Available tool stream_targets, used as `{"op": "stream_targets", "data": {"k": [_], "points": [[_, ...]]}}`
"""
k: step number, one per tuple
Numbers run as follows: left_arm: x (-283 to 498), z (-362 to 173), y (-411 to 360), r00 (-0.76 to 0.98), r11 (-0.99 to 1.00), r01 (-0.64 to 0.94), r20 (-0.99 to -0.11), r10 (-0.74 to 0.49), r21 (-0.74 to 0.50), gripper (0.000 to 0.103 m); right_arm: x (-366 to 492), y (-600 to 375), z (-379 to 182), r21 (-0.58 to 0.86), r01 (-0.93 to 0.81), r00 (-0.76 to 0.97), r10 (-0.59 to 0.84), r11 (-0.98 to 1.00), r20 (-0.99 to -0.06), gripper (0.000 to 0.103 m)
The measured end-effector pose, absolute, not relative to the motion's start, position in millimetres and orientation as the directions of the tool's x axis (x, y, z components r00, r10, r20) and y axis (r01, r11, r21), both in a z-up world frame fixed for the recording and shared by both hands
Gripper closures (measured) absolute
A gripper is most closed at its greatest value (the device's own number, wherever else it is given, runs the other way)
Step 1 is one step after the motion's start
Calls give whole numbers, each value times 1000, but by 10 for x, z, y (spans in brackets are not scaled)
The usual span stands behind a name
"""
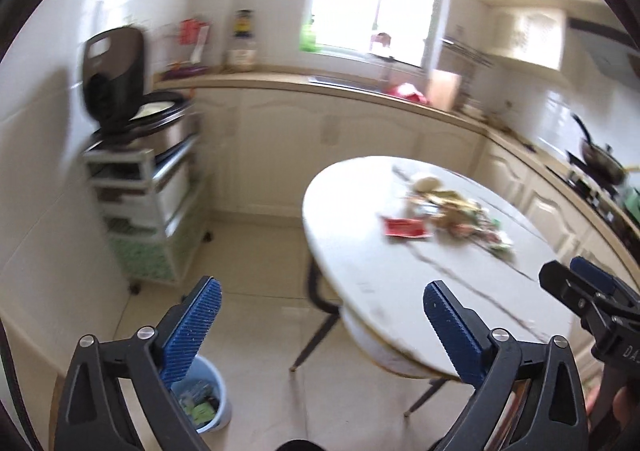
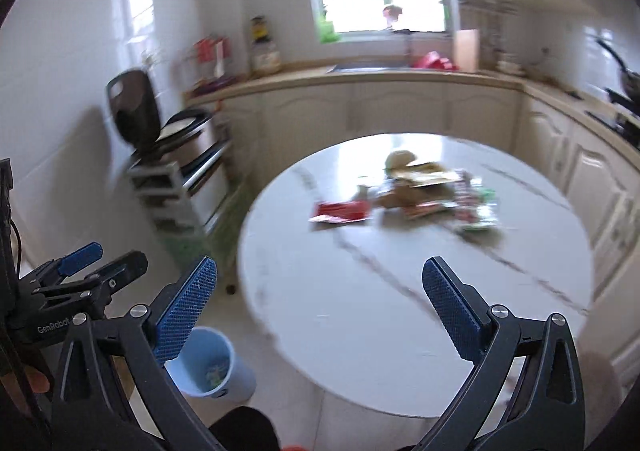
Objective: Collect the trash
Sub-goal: 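Bring both open tools back over the table, then lower the left tool onto the red wrapper and close on it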
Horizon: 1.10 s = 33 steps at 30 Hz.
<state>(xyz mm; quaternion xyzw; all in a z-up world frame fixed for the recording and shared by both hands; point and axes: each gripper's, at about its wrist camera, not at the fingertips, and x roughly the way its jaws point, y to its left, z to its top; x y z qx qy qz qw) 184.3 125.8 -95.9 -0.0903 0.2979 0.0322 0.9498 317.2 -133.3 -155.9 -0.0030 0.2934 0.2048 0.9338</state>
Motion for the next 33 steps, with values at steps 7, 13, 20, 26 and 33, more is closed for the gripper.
{"op": "stream_targets", "data": {"k": [7,13,20,26,33], "points": [[2377,-976,724,781,994,-3,-621,-67,-111,1,3376,-2055,-1532,154,-269,782,309,951,-541,0],[3114,-1074,472,732,996,60,-676,-91,-68,1,3637,-2340,-1609,163,-225,780,278,961,-560,0],[4244,-1318,432,667,996,82,-742,-72,-22,1,4062,-2548,-1783,186,-173,766,251,967,-591,0],[4882,-1592,518,626,997,75,-777,-71,-30,5,4346,-2615,-1944,194,-152,750,241,969,-616,0],[5323,-1883,543,591,995,99,-803,-79,-24,24,4552,-2592,-2062,195,-151,736,242,969,-632,0]]}}
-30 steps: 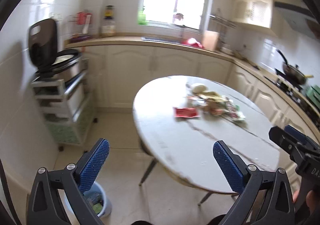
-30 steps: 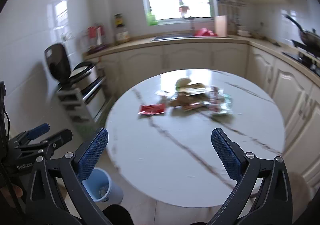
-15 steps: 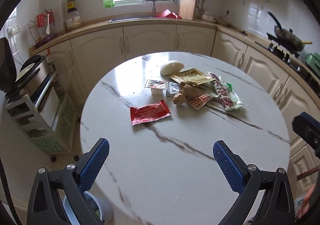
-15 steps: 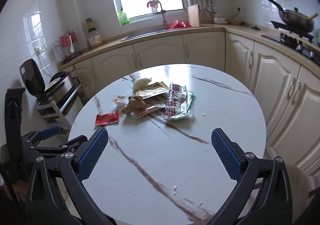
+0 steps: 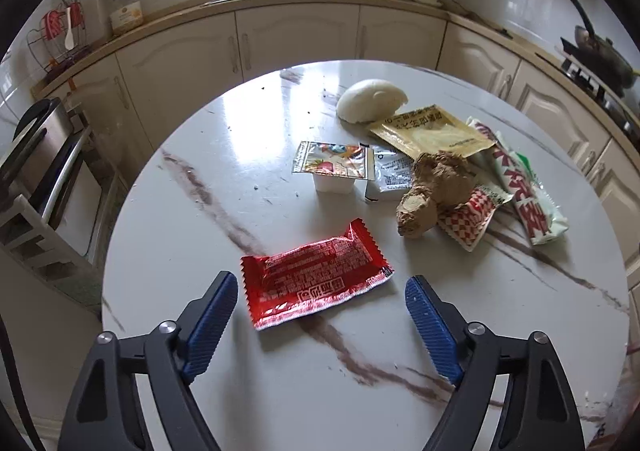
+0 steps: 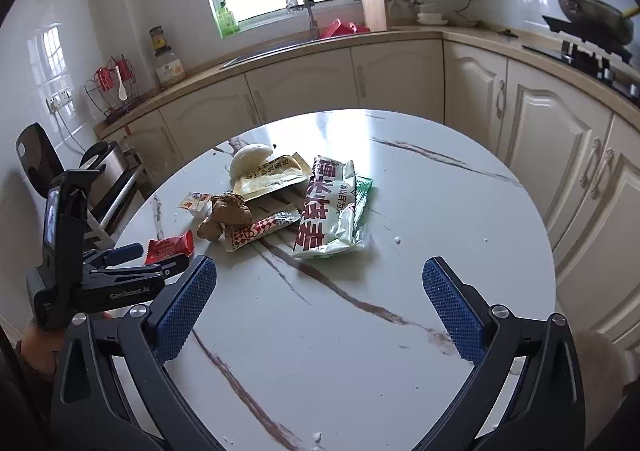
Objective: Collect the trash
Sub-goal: 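Lower the left tool onto the red wrapper and close on it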
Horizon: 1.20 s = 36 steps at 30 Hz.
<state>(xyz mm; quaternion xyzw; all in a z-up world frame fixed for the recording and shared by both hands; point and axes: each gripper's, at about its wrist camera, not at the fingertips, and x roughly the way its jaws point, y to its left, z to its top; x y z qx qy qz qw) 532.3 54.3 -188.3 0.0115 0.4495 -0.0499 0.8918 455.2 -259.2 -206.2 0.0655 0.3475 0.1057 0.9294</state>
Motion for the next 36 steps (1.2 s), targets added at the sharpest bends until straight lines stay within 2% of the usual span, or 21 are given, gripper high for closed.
{"op": "stream_targets", "data": {"k": [13,15,16,17,19,20,21,28,31,33,35,36], "points": [[5445,-1964,552,612,981,191,-779,-136,-22,50,4692,-2449,-2094,188,-164,718,248,968,-650,0],[5426,-1937,603,618,984,178,-775,-135,-30,66,4692,-2414,-2093,190,-170,714,254,967,-653,0],[5413,-1919,634,617,984,175,-774,-145,-44,67,4692,-2396,-2087,188,-170,713,252,967,-655,0],[5398,-1892,674,622,983,173,-767,-158,-63,65,4689,-2381,-2084,187,-174,711,254,967,-656,0],[5385,-1852,734,633,978,187,-750,-192,-92,53,4687,-2360,-2077,183,-177,708,255,967,-659,0],[5396,-1844,733,636,978,194,-749,-186,-78,41,4681,-2347,-2071,181,-180,709,255,967,-657,0],[5405,-1840,710,641,977,207,-747,-173,-49,34,4684,-2337,-2068,180,-180,709,255,967,-657,0],[5518,-1908,492,634,934,347,-754,-171,80,34,4736,-2288,-2073,182,-189,695,263,965,-669,0],[5589,-1961,431,601,916,396,-772,-206,63,45,4805,-2248,-2086,173,-192,688,258,966,-678,0],[5607,-1954,428,583,907,420,-777,-239,36,68,4876,-2198,-2097,163,-205,679,260,965,-687,0],[5592,-1957,405,581,900,435,-774,-252,33,70,4958,-2120,-2111,154,-219,670,263,963,-694,0],[5576,-1958,399,583,897,441,-771,-256,35,77,4996,-2076,-2121,149,-226,666,264,963,-698,0]]}}
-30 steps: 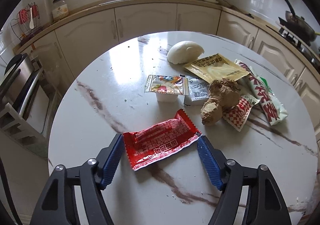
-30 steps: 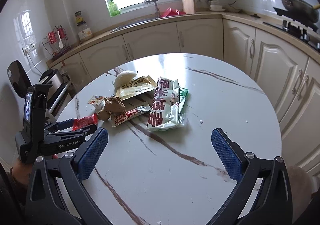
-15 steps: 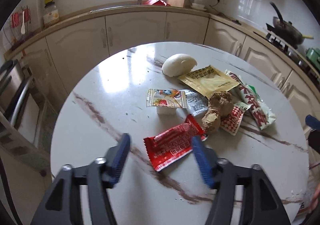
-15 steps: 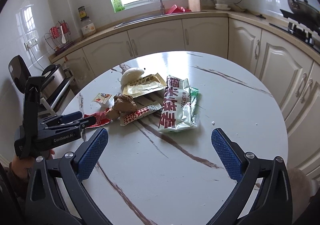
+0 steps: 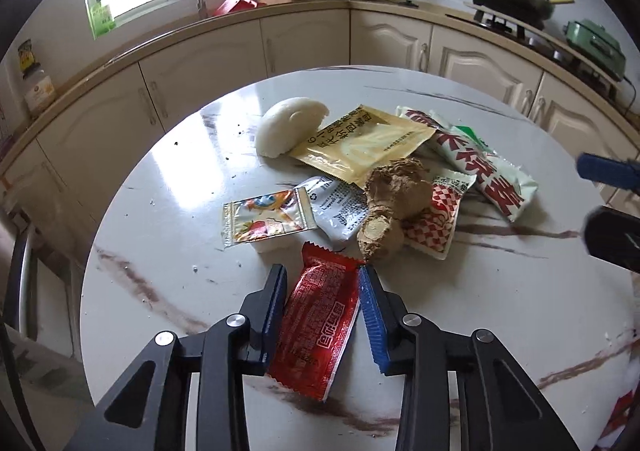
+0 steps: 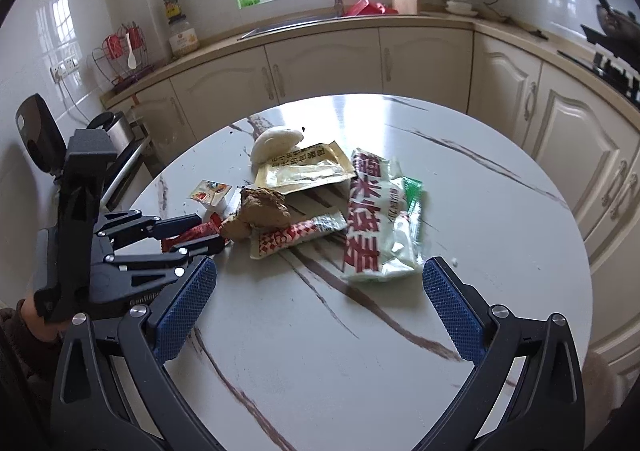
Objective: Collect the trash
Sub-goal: 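Lower the left tool onto the red wrapper and close on it, then grasp the ginger root with the right tool while the left holds red wrapper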
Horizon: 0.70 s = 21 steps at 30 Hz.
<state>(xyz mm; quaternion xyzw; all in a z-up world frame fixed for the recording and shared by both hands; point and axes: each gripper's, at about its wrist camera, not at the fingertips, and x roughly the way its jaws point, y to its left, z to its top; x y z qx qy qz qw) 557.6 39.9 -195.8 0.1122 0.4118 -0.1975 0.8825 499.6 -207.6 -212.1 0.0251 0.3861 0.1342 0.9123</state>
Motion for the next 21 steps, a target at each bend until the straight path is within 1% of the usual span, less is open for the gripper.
{"op": "stream_targets", "data": {"k": [2,3,6,9,11,12,13,14,15,16,17,21], "points": [[5571,-1954,461,586,903,429,-766,-265,15,89,5082,-1999,-2141,146,-237,657,269,961,-704,0],[5559,-1958,491,581,907,422,-766,-276,-6,93,5134,-1942,-2155,140,-243,653,269,960,-708,0],[5441,-1941,577,598,920,391,-750,-284,-37,95,5316,-1768,-2242,166,-285,611,313,944,-727,0],[5306,-1946,679,606,927,370,-742,-287,-56,96,5485,-1563,-2345,160,-303,584,315,940,-748,0],[5233,-1940,774,604,933,350,-740,-295,-87,96,5584,-1449,-2412,156,-311,564,314,937,-764,2],[5204,-1931,814,599,932,347,-740,-305,-104,96,5630,-1402,-2441,159,-317,560,320,935,-764,5],[5162,-1917,859,606,934,339,-734,-307,-111,96,5672,-1361,-2475,162,-319,550,322,934,-770,11],[5142,-1902,885,605,935,338,-734,-307,-113,96,5715,-1328,-2510,167,-319,535,323,933,-781,21],[5118,-1890,910,603,934,339,-735,-309,-115,96,5755,-1298,-2538,169,-318,529,322,933,-785,26],[5086,-1875,937,608,935,336,-731,-310,-117,96,5773,-1281,-2557,160,-318,528,314,935,-789,36],[5076,-1862,957,606,934,337,-731,-314,-122,96,5791,-1267,-2578,149,-314,526,302,938,-795,40],[5006,-1799,1017,612,932,335,-721,-325,-136,96,5762,-1306,-2583,170,-324,530,327,931,-782,41]]}}
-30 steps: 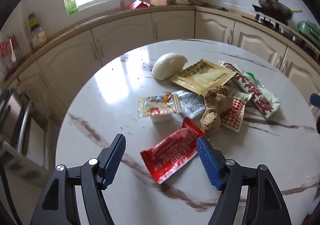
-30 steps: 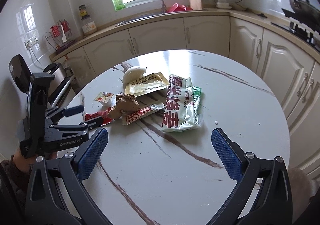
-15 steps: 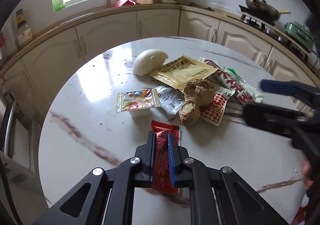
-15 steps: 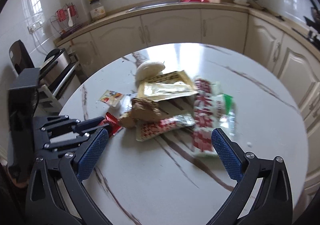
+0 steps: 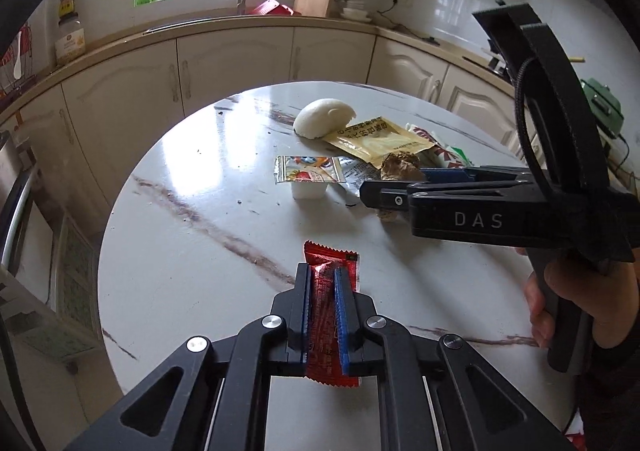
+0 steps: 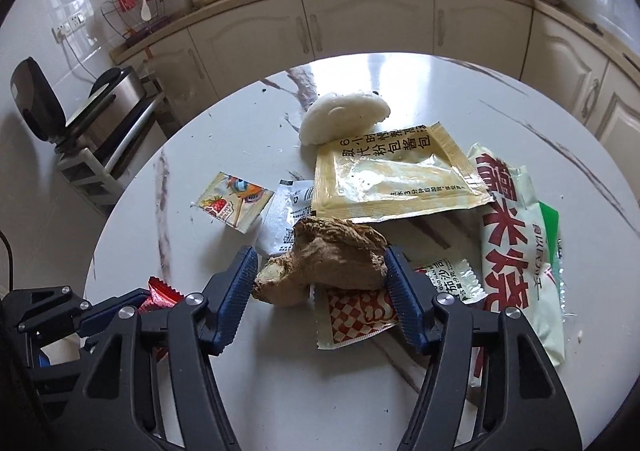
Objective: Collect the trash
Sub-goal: 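Grasp the ginger root with the right tool while the left holds red wrapper, then carry wrapper and ginger over the blue bucket and open both tools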
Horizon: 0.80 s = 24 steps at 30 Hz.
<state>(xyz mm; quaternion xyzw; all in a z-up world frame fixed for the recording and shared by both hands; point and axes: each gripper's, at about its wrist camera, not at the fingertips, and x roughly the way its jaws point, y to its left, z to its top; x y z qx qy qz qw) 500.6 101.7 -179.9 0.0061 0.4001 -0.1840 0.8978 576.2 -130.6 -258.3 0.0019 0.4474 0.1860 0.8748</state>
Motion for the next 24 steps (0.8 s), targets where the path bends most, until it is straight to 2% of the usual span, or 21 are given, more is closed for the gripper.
{"op": "stream_targets", "data": {"k": [9,15,20,24], "points": [[4684,-1549,1120,650,935,317,-680,-338,-161,96,5332,-1475,-2314,191,-329,572,356,925,-739,41],[4175,-1385,1461,697,948,254,-643,-318,-193,96,4819,-1347,-2072,196,-377,583,396,905,-709,41],[3632,-1334,1874,732,957,184,-619,-285,-224,96,4368,-969,-1901,182,-453,577,443,873,-686,41],[3146,-1385,2377,761,968,81,-612,-214,-238,96,4010,-435,-1855,165,-542,544,493,824,-679,41]]}}
